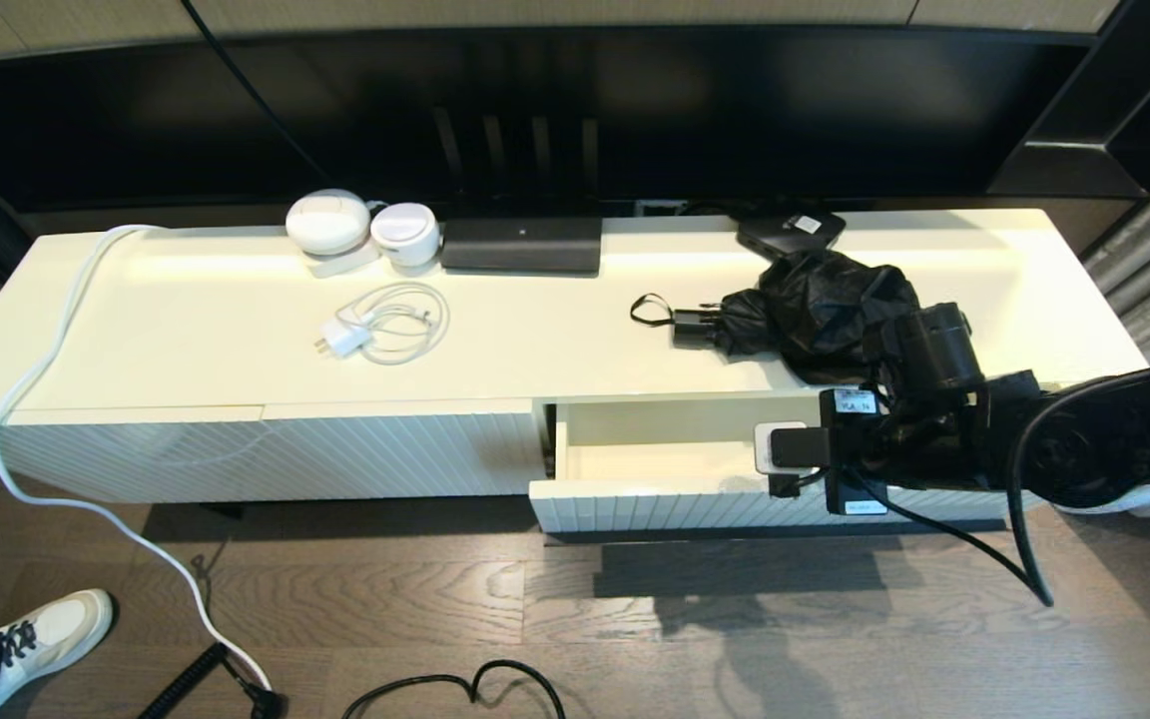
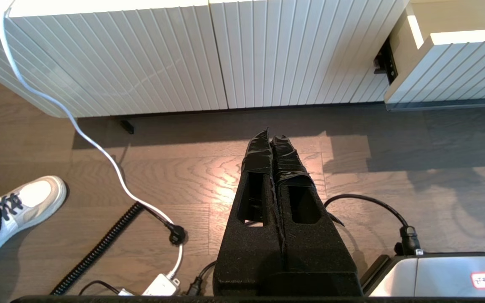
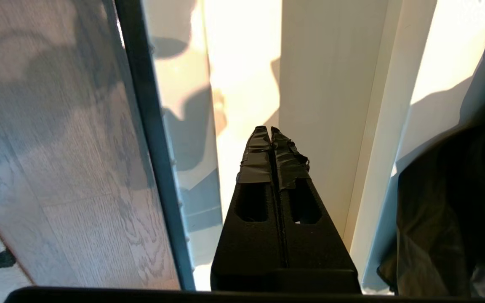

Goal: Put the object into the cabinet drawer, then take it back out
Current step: Open the drawer

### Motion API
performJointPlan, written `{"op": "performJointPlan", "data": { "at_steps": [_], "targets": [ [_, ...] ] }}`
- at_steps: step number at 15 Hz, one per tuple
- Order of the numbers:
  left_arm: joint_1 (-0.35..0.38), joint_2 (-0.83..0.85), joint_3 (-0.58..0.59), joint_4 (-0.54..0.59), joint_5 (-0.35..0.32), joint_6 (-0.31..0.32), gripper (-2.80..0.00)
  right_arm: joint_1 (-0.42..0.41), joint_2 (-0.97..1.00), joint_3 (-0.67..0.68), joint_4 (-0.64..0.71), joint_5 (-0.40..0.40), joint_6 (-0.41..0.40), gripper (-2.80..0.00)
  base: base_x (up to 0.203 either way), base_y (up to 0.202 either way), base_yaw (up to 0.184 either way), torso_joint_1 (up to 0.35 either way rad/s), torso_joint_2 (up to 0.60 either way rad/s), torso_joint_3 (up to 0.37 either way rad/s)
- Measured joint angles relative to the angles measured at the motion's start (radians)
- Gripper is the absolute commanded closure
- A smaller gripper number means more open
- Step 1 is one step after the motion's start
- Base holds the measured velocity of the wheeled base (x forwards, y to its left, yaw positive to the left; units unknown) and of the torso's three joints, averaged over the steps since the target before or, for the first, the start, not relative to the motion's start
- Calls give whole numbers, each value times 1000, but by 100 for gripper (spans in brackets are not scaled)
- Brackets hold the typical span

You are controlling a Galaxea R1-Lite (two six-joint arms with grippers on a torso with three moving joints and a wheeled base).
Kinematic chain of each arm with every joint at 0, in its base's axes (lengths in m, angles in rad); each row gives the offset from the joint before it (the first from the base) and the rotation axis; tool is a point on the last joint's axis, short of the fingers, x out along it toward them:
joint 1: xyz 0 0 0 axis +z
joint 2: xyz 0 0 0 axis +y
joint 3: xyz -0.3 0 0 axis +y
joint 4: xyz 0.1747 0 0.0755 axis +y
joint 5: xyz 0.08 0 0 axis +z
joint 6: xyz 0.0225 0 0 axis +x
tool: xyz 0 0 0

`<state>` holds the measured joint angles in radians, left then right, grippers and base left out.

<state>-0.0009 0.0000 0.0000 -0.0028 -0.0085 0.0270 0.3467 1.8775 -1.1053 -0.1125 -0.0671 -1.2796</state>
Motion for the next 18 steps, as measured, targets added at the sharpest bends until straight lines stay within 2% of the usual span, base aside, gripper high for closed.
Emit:
{"op": "performJointPlan", "data": {
  "at_steps": [7,18],
  "targets": [
    [0,0,0,0,1,0,0,0,43,-66,4,-13,-3,0,0,0,0,0,0,0],
    [0,0,0,0,1,0,0,15,32,-3,28,-30,-4,0,0,0,0,0,0,0]
  ]
}}
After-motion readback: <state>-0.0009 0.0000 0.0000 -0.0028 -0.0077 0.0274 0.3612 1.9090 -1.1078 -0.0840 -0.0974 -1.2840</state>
